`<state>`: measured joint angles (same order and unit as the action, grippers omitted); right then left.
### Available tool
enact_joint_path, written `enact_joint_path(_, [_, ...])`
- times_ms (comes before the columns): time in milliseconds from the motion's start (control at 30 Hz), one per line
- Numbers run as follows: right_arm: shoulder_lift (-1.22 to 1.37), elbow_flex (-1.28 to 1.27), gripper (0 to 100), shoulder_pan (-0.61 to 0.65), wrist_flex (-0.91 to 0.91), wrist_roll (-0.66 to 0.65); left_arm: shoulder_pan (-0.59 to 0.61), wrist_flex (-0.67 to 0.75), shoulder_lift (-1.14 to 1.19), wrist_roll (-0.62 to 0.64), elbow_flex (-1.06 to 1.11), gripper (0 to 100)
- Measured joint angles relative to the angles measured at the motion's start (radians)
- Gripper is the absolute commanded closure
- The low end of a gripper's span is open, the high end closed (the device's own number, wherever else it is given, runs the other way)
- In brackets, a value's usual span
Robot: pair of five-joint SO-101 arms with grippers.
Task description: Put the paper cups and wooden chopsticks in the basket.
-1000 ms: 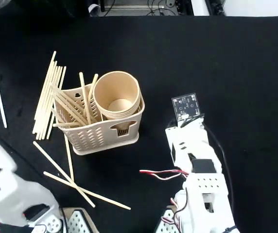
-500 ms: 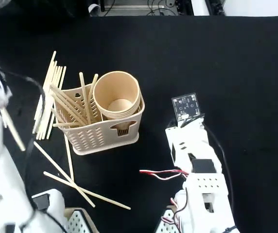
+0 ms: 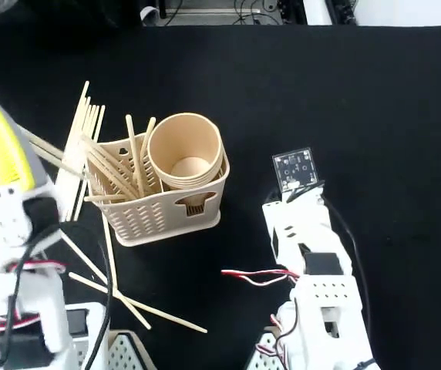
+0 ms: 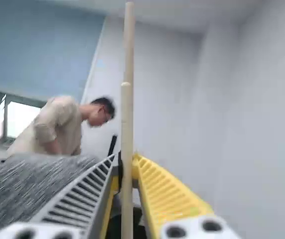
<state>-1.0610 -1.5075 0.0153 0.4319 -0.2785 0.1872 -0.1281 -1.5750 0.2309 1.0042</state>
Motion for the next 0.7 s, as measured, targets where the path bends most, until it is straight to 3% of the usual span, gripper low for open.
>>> enact_joint_path(167, [0.000, 0.000, 98.6, 0.000, 0.000, 0.000, -0.057, 0.040, 0.074, 0.003, 0.018, 97])
enact_joint_path(400, [0.000, 0.000, 98.6, 0.000, 0.000, 0.000, -0.071, 0.275, 0.387, 0.003, 0.018, 97])
enact_joint_path(533, [0.000, 0.000, 98.6, 0.000, 0.000, 0.000, -0.071, 0.285, 0.517, 0.005, 0.018, 97])
enact_joint_path(700, [0.000, 0.000, 98.6, 0.000, 0.000, 0.000, -0.080, 0.285, 0.514, 0.005, 0.075, 97])
